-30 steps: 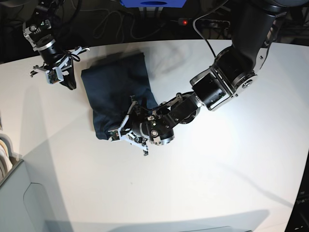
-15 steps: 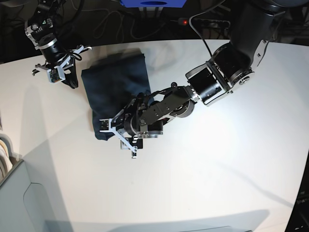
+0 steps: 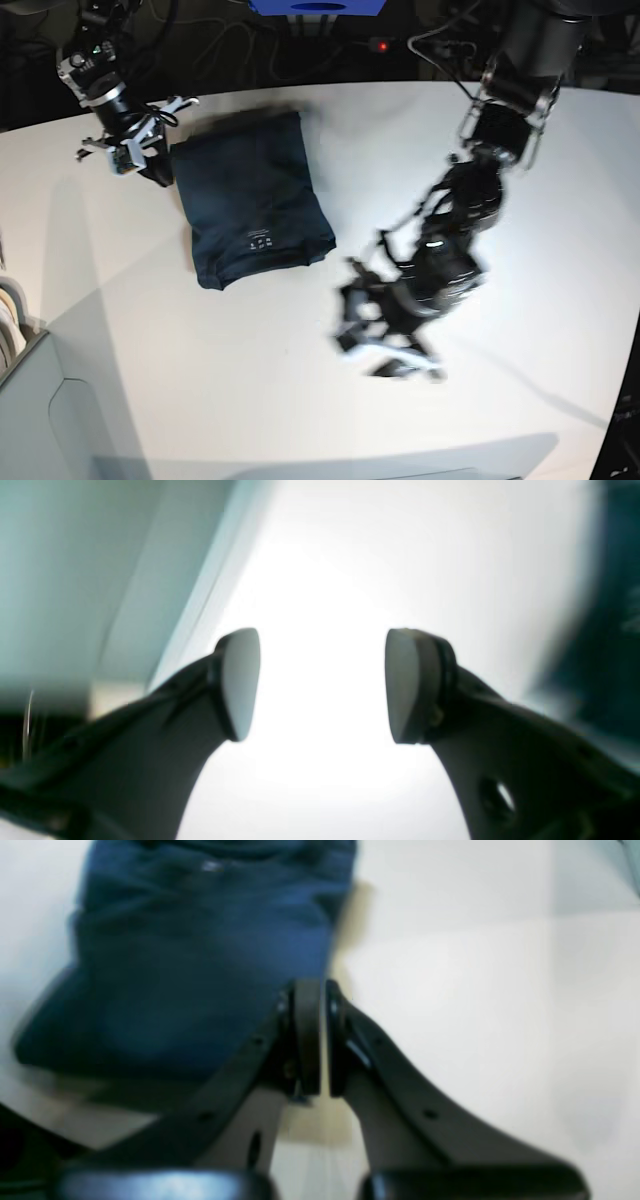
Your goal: Fold the T-shirt properly
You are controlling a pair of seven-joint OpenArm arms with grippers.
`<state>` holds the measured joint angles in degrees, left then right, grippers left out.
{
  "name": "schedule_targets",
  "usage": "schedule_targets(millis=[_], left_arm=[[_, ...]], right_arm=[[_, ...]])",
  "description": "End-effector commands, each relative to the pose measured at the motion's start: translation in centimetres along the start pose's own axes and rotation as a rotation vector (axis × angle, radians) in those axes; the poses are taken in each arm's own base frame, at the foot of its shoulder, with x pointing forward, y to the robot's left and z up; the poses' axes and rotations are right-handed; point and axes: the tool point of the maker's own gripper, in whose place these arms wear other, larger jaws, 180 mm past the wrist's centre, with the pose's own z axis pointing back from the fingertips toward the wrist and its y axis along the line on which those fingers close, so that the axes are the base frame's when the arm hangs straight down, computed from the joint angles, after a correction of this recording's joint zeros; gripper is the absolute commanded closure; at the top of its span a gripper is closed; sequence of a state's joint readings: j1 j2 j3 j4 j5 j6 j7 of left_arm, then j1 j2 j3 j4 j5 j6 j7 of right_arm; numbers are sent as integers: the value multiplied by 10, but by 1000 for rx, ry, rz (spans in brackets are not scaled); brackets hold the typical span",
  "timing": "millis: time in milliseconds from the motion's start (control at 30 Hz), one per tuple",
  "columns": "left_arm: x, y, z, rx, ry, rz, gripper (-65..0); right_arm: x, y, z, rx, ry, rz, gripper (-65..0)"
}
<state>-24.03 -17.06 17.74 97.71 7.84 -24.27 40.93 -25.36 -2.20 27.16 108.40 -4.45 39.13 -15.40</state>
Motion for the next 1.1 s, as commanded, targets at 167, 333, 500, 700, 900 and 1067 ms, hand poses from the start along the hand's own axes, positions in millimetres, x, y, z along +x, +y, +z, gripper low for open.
schedule_targets(millis=[167,333,500,700,900,1067], left_arm=[[-108,74,74,282,162,260,-371],[-181,50,116,283,280,438,-370],[-223,24,149,262,344,573,-370],[-240,13,168,265,387,607,-370],[-246,13,180,282,413,608,-370],[-242,8,185,273,417,587,-370]], right_arm=[[7,21,-22,92,-50,-28,-2],[-11,17,-33,99,-18,-77,-2],[-24,22,-31,110,13,-97,-2],[-34,30,-31,126,35,-121,-2],[-47,33,-31,136,65,-141,-2],[-54,37,-26,138,81,-151,-2]])
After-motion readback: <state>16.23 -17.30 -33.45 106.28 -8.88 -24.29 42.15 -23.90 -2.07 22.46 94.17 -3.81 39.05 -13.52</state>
